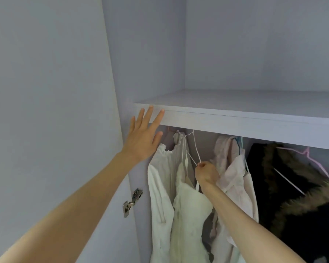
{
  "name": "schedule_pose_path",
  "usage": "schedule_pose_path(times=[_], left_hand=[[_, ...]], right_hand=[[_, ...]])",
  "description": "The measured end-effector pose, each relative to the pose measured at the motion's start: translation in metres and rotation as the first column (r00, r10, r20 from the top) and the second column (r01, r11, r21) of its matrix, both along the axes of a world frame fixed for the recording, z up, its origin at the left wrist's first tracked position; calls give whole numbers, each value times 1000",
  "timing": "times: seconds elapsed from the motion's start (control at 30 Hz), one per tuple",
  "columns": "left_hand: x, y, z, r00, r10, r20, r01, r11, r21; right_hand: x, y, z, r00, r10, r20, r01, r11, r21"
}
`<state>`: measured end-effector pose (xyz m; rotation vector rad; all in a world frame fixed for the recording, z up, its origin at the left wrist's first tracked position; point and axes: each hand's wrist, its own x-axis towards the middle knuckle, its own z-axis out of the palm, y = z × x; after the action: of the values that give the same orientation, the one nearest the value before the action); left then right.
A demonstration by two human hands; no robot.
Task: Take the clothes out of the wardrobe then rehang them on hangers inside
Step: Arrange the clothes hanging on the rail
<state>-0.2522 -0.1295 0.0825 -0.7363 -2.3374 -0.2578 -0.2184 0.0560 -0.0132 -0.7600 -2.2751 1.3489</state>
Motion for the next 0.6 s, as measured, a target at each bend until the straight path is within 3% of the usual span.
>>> schedule_pose_path(times=[0.2,0.6], left_hand=[[-45,-1,-5,999,-30,-44,31,999,26],[-82,8,-15,967,-154,-203,195,960,199]], right_hand=[[-50,-2,5,998,-49,-43,47,998,-31],[-113,-7,-39,996,-55,72,56,998,-24]])
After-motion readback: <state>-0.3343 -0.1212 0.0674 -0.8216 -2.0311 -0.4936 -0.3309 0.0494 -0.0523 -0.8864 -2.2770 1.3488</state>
